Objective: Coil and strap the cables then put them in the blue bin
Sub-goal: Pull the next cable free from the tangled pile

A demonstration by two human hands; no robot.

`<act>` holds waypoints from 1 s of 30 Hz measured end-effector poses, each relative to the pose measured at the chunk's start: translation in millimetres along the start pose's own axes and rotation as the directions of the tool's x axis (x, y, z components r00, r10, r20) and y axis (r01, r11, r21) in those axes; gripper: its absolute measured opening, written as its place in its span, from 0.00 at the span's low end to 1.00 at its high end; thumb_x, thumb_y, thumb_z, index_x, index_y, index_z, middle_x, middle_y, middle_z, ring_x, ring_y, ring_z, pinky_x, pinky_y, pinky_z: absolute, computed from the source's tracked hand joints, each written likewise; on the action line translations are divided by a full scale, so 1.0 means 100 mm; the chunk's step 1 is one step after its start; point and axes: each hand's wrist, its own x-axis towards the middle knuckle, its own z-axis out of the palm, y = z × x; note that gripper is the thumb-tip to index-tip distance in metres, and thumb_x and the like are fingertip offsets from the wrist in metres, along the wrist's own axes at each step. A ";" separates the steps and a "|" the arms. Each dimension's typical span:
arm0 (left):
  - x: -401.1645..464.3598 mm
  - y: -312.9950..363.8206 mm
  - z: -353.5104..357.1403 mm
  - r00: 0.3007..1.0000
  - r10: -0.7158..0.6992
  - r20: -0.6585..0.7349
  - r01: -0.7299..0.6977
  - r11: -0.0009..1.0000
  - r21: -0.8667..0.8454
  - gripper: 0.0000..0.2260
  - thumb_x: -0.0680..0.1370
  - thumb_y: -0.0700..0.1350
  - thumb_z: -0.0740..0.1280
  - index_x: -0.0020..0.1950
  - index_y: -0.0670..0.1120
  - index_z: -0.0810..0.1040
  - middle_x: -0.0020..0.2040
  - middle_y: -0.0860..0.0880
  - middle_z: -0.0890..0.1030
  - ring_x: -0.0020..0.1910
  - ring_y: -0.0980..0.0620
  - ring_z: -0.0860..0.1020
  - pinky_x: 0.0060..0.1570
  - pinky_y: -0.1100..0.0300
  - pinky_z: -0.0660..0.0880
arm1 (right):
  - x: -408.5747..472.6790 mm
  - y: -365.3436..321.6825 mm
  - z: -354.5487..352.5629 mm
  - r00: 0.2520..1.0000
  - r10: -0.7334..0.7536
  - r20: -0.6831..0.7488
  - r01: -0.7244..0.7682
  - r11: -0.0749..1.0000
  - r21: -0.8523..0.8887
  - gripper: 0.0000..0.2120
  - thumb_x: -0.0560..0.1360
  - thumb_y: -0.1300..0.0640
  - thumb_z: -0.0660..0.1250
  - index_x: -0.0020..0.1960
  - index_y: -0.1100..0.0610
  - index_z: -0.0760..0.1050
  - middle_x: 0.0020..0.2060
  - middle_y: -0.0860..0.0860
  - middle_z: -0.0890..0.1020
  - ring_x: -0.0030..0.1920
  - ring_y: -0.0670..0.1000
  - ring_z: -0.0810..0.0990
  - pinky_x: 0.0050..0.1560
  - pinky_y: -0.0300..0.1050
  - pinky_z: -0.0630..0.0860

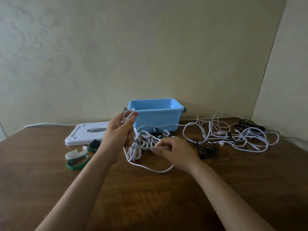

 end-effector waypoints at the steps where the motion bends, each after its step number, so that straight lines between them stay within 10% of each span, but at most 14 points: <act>1: 0.00 -0.01 0.00 0.999 -0.032 0.015 0.032 0.999 0.002 0.12 0.85 0.45 0.58 0.62 0.40 0.76 0.29 0.51 0.60 0.25 0.54 0.58 0.26 0.62 0.57 | 0.01 0.01 -0.03 0.999 0.007 -0.046 -0.007 1.000 0.000 0.08 0.75 0.42 0.73 0.45 0.46 0.82 0.30 0.41 0.79 0.31 0.40 0.75 0.36 0.39 0.68; 9: -0.11 -0.08 0.22 0.962 -0.206 0.177 0.150 0.947 0.285 0.20 0.86 0.50 0.52 0.59 0.41 0.80 0.47 0.45 0.86 0.25 0.55 0.60 0.23 0.63 0.60 | -0.01 0.00 -0.12 0.976 -0.003 -0.216 0.006 1.000 0.014 0.07 0.72 0.44 0.76 0.47 0.45 0.82 0.33 0.40 0.80 0.36 0.32 0.77 0.31 0.30 0.69; 16: -0.18 -0.04 0.27 0.894 -0.347 0.285 0.195 0.872 0.450 0.22 0.86 0.51 0.53 0.46 0.38 0.78 0.30 0.45 0.76 0.25 0.54 0.64 0.24 0.65 0.60 | -0.02 0.03 -0.12 0.957 -0.024 -0.288 0.034 0.999 0.030 0.13 0.68 0.40 0.78 0.42 0.48 0.81 0.25 0.38 0.75 0.29 0.38 0.73 0.29 0.31 0.66; 25: -0.06 0.01 0.06 0.927 -0.285 0.246 0.219 0.939 0.265 0.20 0.85 0.56 0.53 0.37 0.48 0.66 0.29 0.53 0.63 0.26 0.57 0.58 0.23 0.65 0.56 | -0.02 -0.03 -0.20 0.995 0.031 0.097 -0.058 0.956 0.287 0.20 0.76 0.36 0.64 0.48 0.52 0.83 0.32 0.45 0.77 0.34 0.44 0.78 0.48 0.50 0.81; 30: -0.12 -0.04 0.15 0.877 -0.359 0.319 0.220 0.891 0.398 0.19 0.85 0.55 0.53 0.38 0.47 0.65 0.31 0.50 0.65 0.27 0.55 0.59 0.26 0.63 0.56 | -0.03 -0.08 -0.18 0.991 0.077 -0.107 -0.025 0.907 0.420 0.20 0.84 0.44 0.58 0.43 0.54 0.80 0.30 0.48 0.70 0.29 0.43 0.69 0.34 0.42 0.76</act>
